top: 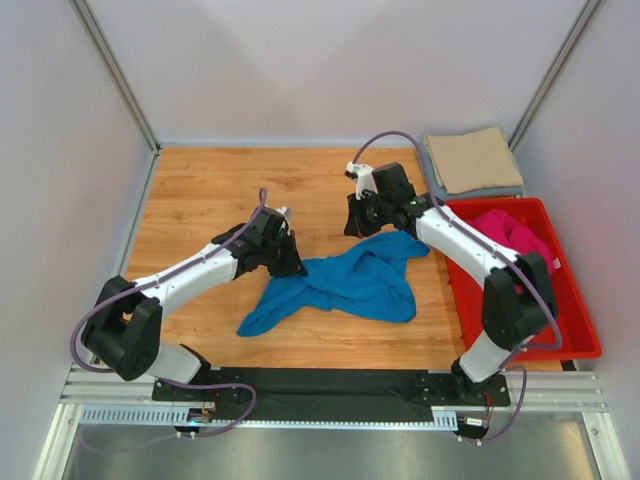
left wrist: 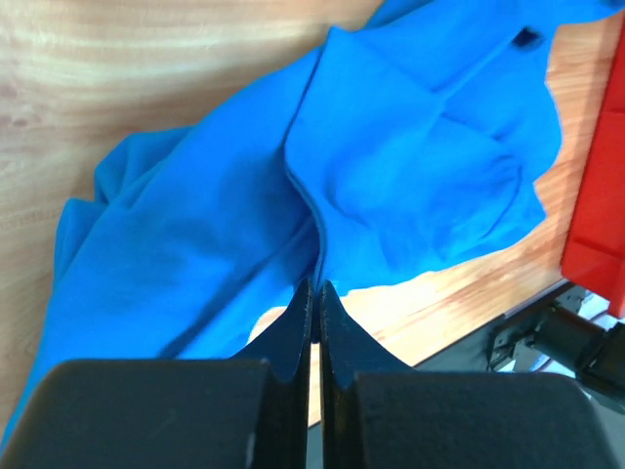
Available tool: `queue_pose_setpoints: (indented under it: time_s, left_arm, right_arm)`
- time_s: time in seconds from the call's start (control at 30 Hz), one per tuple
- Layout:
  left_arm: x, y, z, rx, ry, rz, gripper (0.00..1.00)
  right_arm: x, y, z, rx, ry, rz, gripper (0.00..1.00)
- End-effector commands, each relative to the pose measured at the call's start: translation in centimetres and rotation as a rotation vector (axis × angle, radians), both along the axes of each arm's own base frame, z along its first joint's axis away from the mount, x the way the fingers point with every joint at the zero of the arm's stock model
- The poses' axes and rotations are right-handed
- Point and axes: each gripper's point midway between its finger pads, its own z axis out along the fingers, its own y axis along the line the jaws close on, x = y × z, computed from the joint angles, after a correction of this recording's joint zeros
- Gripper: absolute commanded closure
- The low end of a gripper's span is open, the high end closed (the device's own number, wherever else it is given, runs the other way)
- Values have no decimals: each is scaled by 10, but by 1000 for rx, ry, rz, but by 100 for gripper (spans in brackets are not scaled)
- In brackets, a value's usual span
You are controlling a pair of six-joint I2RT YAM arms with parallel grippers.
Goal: Fold and stack the t-shirts
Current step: Flatten the tshirt out
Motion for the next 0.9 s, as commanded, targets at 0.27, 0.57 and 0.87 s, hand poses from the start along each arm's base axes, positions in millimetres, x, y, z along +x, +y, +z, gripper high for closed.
queue_pose_setpoints:
  time_s: [0.27, 0.57, 0.87]
  left_arm:
    - [-46, 16, -31, 86, 113, -20, 100]
    - [-68, 26, -73, 90, 183, 2, 100]
    - [-66, 26, -75, 97, 179, 3, 100]
  right_arm:
    - [-38, 2, -24, 66, 90, 8, 69]
    - [-26, 21, -79, 21, 235, 73, 49]
    - [-41, 39, -77, 129, 269, 150, 57]
